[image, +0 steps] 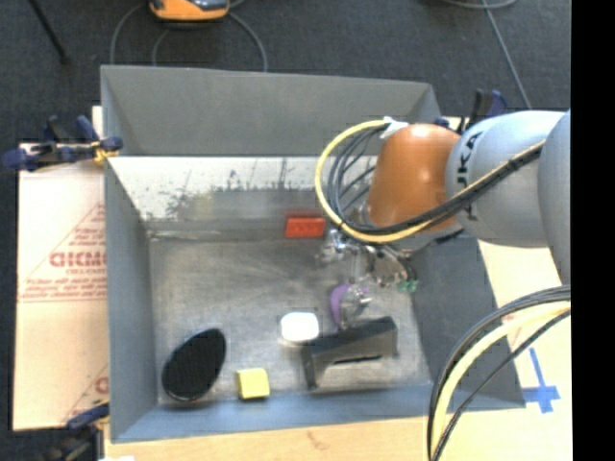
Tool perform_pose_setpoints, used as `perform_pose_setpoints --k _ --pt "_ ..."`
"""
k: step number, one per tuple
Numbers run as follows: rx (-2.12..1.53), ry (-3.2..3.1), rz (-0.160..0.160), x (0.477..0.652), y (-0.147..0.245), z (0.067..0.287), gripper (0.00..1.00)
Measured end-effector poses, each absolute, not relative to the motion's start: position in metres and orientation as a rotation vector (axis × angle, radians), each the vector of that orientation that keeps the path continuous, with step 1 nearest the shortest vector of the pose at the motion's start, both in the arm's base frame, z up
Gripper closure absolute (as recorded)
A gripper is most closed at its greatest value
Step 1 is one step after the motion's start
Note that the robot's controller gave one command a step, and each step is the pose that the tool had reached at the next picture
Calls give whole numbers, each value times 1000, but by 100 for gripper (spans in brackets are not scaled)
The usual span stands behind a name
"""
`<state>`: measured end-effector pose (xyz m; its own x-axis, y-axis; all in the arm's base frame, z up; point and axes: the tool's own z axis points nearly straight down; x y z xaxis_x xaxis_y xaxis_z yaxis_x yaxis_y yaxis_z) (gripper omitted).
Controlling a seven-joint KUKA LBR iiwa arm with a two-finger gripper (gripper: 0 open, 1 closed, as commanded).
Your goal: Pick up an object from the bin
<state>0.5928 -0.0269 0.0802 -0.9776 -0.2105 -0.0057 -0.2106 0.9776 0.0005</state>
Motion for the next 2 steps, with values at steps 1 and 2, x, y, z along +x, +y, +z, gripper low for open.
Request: perform_pose_setpoints --k 1,2 --pt "-98 3133 0 571 -44 85 0" --pt "-74 3135 -2 539 -24 73 100"
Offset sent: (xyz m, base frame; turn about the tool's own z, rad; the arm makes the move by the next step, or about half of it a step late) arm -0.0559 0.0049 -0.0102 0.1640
